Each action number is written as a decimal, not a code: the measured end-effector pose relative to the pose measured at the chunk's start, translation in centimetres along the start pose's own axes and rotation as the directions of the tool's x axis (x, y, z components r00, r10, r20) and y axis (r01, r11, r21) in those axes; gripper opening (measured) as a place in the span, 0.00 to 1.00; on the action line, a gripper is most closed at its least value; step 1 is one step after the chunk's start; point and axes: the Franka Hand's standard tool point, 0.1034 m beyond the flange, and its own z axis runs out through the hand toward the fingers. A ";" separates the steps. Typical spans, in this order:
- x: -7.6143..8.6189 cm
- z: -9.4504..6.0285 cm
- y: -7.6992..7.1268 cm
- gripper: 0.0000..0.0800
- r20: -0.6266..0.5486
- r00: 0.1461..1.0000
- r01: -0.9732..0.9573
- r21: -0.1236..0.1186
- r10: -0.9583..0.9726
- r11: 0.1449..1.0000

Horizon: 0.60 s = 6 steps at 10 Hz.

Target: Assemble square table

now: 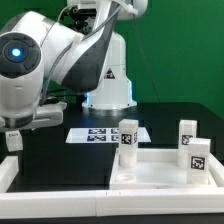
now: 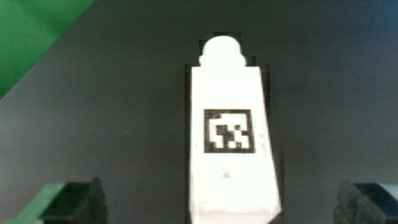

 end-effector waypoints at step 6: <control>0.3 2.6 -0.9 0.81 0.070 0.997 -0.026 0.025 0.024 0.999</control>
Offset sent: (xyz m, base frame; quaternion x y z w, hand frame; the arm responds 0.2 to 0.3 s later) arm -0.0195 0.0012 -0.0181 0.0433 -0.0508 0.0239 0.9975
